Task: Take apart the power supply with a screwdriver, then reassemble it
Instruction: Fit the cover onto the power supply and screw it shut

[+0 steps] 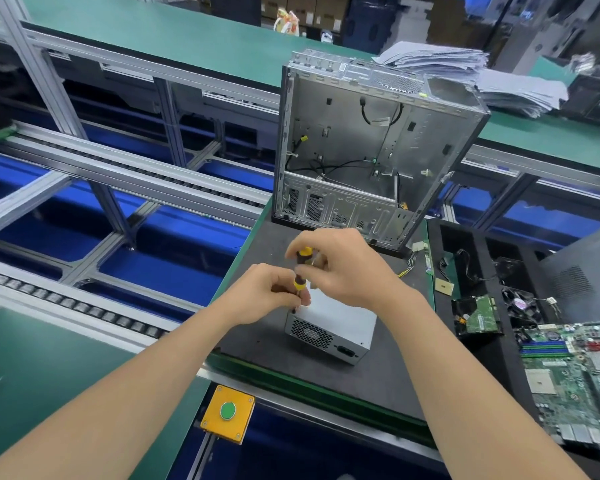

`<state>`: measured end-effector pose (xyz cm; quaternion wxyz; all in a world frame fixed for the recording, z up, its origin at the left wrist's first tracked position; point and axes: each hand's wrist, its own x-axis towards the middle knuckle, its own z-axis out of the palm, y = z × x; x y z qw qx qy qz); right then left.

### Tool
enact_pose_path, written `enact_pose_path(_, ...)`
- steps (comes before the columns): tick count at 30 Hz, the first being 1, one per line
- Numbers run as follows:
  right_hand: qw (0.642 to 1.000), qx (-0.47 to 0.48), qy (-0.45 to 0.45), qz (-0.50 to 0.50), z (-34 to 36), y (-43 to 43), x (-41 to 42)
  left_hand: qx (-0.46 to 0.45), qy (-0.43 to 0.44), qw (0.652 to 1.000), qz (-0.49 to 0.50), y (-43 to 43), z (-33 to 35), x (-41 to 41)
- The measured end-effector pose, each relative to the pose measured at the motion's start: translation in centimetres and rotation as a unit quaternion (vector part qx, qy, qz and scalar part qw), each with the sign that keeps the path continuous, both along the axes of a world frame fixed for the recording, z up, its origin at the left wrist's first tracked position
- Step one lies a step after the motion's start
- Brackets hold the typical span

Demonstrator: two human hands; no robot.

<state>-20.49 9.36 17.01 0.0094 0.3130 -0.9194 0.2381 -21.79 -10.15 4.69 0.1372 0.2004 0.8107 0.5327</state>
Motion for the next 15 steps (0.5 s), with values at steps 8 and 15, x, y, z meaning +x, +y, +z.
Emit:
enact_pose_path(8,0.990,0.047,0.093,-0.092,-0.4,-0.9,0.3,0.021,-0.015,0.997,0.066,0.2,0.0,0.0)
enact_pose_path(15,0.994,0.037,0.049,-0.087,0.1,-0.8,-0.3,0.001,-0.031,1.000,0.002,-0.1,1.0,0.2)
